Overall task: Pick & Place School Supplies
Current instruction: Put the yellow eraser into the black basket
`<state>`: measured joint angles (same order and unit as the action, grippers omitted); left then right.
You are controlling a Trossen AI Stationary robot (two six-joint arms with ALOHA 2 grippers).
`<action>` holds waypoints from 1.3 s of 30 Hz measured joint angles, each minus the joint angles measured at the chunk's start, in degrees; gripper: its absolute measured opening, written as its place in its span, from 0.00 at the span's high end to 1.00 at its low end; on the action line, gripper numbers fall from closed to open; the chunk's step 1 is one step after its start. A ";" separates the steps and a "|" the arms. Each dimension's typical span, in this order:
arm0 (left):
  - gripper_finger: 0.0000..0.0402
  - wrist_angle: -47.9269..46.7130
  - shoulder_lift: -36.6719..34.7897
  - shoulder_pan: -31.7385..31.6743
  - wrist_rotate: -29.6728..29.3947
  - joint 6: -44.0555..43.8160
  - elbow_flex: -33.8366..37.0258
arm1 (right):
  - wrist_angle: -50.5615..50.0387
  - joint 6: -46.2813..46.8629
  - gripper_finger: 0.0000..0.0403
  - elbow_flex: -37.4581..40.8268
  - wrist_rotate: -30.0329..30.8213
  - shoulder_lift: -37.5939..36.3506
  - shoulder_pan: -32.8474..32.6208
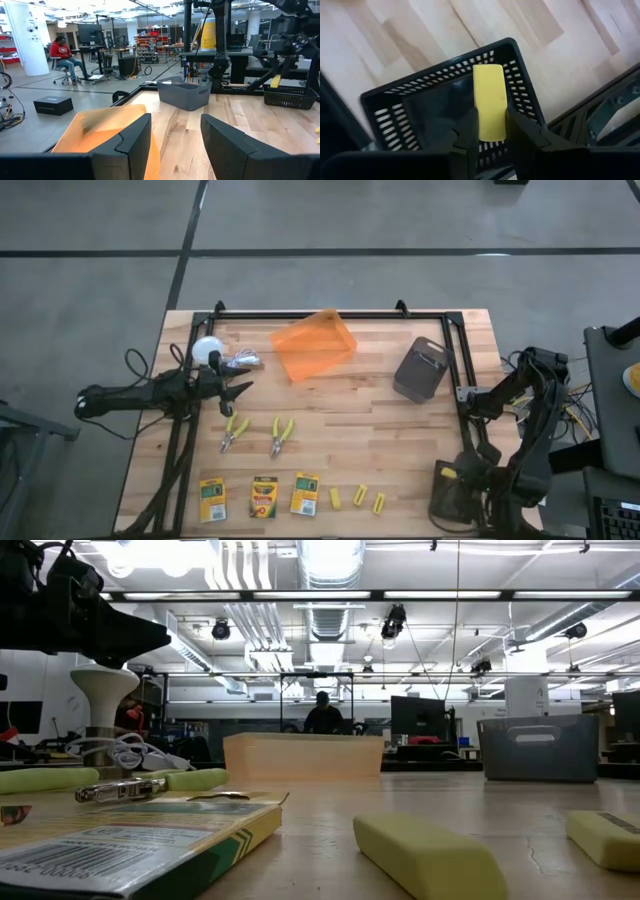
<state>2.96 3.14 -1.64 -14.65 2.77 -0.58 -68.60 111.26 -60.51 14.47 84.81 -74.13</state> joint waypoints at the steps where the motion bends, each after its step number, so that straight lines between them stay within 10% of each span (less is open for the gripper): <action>1: 0.55 0.00 0.02 -0.01 0.01 0.01 0.00 | 0.03 0.00 0.80 0.03 -0.03 0.58 0.00; 39: 0.55 0.00 0.00 0.01 0.02 -0.01 0.02 | 5.01 2.70 0.75 0.20 -4.06 11.05 0.02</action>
<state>2.96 3.14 -1.63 -14.63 2.76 -0.56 -63.59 113.96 -60.31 10.41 95.85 -74.11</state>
